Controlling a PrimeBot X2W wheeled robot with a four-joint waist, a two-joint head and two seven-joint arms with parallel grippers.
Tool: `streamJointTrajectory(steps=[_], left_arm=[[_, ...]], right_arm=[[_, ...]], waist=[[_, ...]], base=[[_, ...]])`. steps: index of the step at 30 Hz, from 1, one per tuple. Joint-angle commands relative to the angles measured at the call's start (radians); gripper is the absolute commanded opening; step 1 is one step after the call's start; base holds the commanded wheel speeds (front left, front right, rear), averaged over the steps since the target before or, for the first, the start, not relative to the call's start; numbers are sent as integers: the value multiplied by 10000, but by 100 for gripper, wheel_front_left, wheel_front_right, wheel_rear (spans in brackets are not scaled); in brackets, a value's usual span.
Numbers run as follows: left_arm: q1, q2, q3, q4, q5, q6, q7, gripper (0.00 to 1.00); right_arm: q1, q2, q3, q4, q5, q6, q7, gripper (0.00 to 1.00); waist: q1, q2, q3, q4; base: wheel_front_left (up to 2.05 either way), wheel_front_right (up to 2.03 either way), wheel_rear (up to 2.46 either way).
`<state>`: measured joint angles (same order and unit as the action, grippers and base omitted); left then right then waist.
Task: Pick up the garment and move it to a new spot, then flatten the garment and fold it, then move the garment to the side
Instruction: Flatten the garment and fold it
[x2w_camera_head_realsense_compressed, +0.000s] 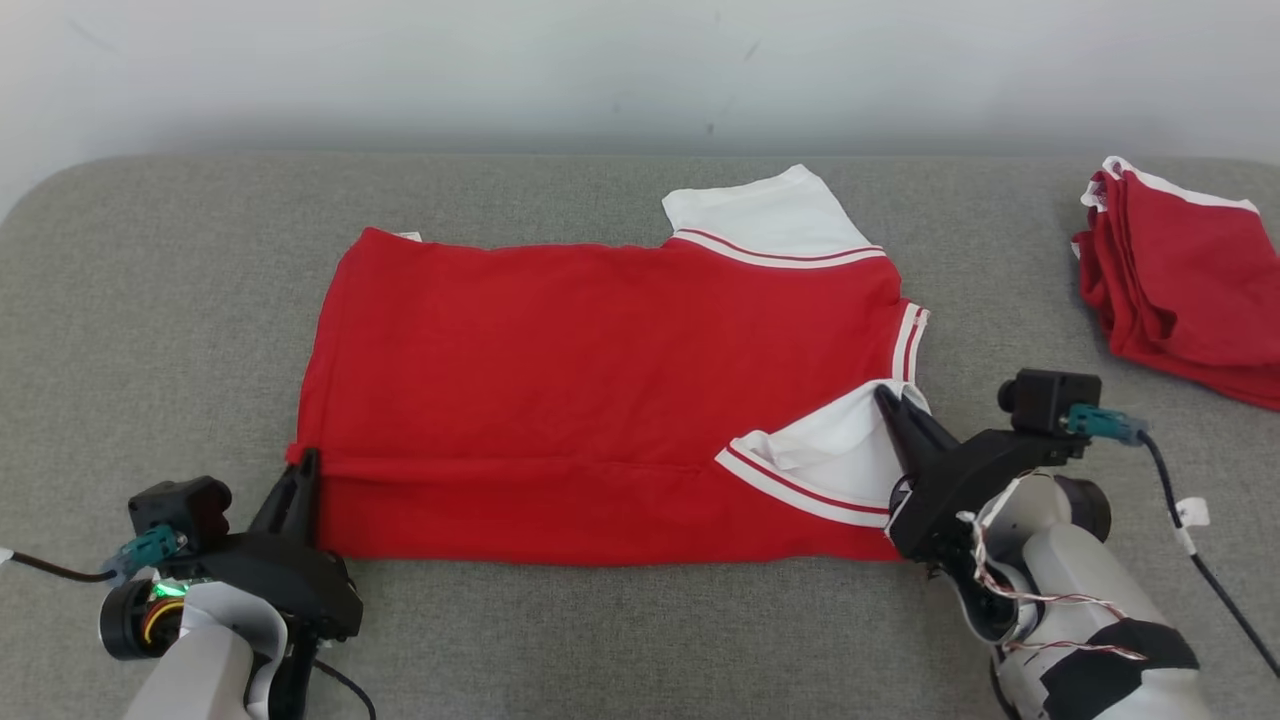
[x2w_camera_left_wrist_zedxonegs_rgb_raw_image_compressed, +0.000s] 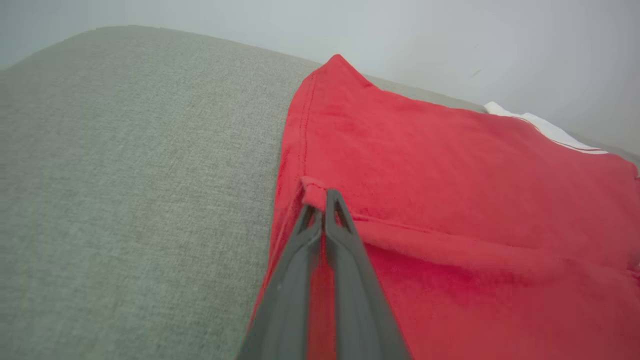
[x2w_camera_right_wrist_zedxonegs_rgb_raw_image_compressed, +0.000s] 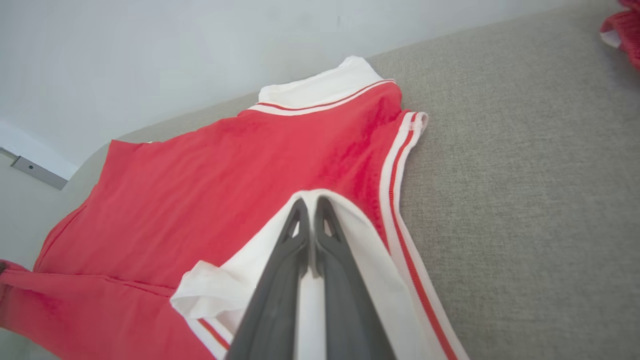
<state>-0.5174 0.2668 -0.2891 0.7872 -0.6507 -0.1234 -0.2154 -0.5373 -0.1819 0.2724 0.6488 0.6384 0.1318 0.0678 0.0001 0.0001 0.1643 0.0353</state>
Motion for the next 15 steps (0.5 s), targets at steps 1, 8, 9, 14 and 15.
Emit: streamJointTrajectory(steps=[1, 8, 9, 14, 15], left_arm=[[-47, 3, -20, 60, 86, -28, -86, 100], [504, 5, -14, -52, 224, -77, -473, 100], [613, -1, 14, -163, 259, -80, -482, 100], [1428, -74, 272, -826, 478, -72, -491, 100], [1580, -91, 329, -912, 534, -71, -492, 100]], right_arm=[[-55, 25, 112, 86, 72, -20, -176, 100], [470, -491, 901, 307, -69, -20, -1647, 100], [610, -574, 978, 282, -52, -20, -1800, 100], [1318, -923, 1221, 100, -62, -20, -2415, 100], [1443, -988, 1244, 93, -110, -20, -2485, 100]], waist=[[-1, -1, -35, -25], [-1, -1, -267, -13], [-1, -1, -300, 7], [-1, -1, -364, 82], [-1, -1, -364, 96]], base=[[0, 0, 0], [0, 0, 0], [0, 0, 0], [0, 0, 0], [0, 0, 0]])
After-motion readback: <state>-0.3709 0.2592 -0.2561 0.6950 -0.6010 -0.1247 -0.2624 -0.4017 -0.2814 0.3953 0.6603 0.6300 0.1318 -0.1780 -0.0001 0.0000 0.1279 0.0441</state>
